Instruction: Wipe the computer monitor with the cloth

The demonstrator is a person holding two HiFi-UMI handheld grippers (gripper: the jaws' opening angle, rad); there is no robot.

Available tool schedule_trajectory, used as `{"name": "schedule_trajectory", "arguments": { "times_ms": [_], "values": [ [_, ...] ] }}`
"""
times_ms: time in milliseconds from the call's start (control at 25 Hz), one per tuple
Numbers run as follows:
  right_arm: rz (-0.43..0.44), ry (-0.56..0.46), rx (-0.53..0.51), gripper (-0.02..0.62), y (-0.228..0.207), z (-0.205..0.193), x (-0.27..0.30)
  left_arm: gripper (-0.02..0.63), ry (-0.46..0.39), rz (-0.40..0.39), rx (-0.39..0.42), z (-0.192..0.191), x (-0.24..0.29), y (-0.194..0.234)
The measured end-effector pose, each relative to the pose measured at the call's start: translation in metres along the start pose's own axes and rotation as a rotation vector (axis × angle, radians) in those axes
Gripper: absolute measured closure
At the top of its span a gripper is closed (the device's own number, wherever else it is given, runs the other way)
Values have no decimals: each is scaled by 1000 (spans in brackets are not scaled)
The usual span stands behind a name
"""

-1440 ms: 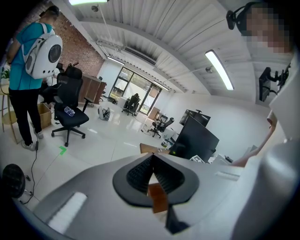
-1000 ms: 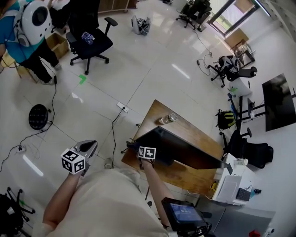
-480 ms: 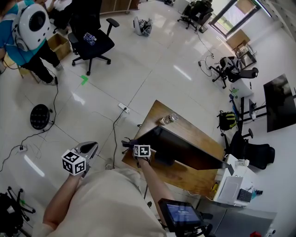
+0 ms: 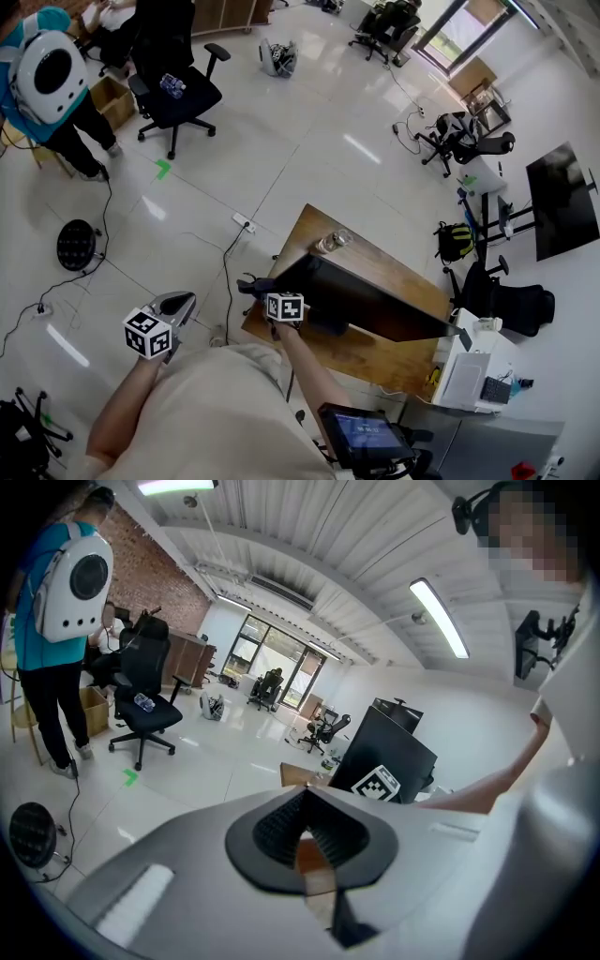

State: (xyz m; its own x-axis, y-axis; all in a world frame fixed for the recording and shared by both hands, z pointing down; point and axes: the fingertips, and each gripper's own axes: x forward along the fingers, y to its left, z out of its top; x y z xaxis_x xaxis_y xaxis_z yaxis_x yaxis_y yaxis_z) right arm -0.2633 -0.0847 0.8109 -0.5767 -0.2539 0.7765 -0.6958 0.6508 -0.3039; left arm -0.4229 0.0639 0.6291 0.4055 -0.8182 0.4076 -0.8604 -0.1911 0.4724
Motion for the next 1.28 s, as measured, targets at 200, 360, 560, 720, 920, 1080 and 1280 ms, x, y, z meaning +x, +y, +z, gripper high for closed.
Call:
{"name": "schedule_trajectory", "arguments": {
  "times_ms": [200, 360, 560, 720, 920, 1080, 1280],
  "values": [
    [7, -87, 1, 499, 3, 24, -31, 614, -1, -10, 1, -2, 3, -5],
    [17, -159, 7, 499, 9, 45, -55, 614, 3, -18, 1, -5, 3, -7],
    [14, -241, 34, 499, 12, 68, -83, 614, 14, -34, -1, -11, 5, -9],
    [18, -298, 60, 499, 16, 85, -105, 614, 21, -51, 5, -13, 7, -12],
    [21, -363, 82, 499, 23, 105, -128, 614, 36, -74, 14, -14, 12, -16],
    [22, -418, 87, 499, 29, 120, -149, 614, 46, -93, 19, -13, 15, -20],
    [29, -479, 95, 499, 32, 138, -174, 614, 62, -115, 28, -15, 23, -26]
  ]
}}
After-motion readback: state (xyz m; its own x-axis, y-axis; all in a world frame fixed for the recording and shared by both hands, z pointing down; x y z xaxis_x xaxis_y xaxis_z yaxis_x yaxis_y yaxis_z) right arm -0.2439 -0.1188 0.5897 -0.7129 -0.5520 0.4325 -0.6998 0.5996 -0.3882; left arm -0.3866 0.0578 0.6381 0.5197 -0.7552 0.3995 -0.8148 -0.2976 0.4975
